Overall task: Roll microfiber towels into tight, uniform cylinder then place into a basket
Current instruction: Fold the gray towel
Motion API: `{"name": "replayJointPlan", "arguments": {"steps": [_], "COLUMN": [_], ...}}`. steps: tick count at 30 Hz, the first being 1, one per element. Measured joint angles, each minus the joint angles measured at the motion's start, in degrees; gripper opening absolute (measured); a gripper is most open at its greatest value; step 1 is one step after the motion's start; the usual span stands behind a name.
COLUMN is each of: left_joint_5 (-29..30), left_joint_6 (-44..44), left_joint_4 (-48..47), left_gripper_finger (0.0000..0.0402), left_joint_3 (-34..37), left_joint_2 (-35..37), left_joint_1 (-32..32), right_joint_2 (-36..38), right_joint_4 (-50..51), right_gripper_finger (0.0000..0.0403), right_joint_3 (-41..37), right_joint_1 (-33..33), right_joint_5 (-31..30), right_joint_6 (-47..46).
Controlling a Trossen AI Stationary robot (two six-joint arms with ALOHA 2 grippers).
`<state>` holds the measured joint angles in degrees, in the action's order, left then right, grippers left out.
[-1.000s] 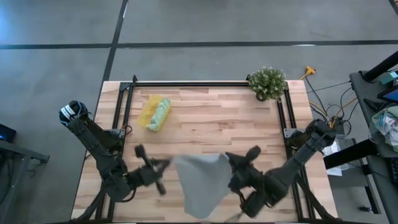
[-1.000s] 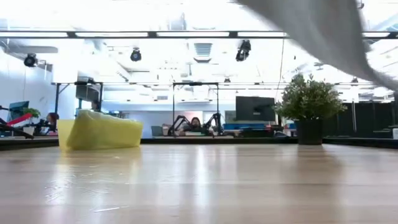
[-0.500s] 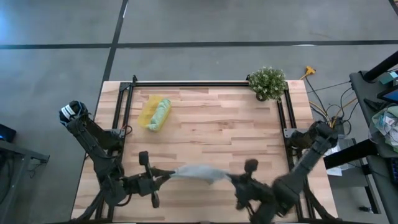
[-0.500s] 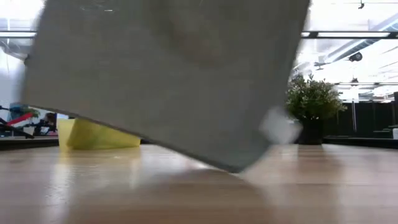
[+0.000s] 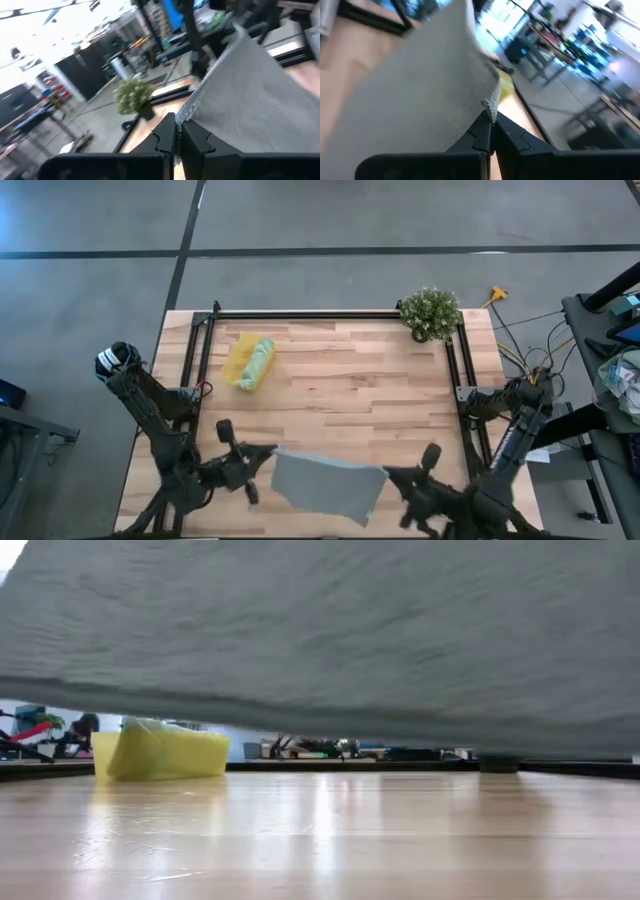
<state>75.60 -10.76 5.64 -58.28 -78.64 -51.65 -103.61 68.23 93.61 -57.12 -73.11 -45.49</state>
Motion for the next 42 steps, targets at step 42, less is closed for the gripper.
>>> {"name": "replayJointPlan", "arguments": {"steps": [42], "left_joint_5": [-36.96], "left_joint_6": [50.88], "left_joint_4": [-16.06], "left_gripper_finger": [0.0000], "left_joint_3": [16.60], "left_joint_2": [-9.78], "left_joint_1": [13.78], "right_joint_2": [-0.07], "right_joint_4": [-27.49], "right_gripper_finger": [0.0009], "right_joint_3": [-36.11], "right_joint_1": [19.11], "right_joint_5": [26.63], "right_joint_6": [1.12]}}
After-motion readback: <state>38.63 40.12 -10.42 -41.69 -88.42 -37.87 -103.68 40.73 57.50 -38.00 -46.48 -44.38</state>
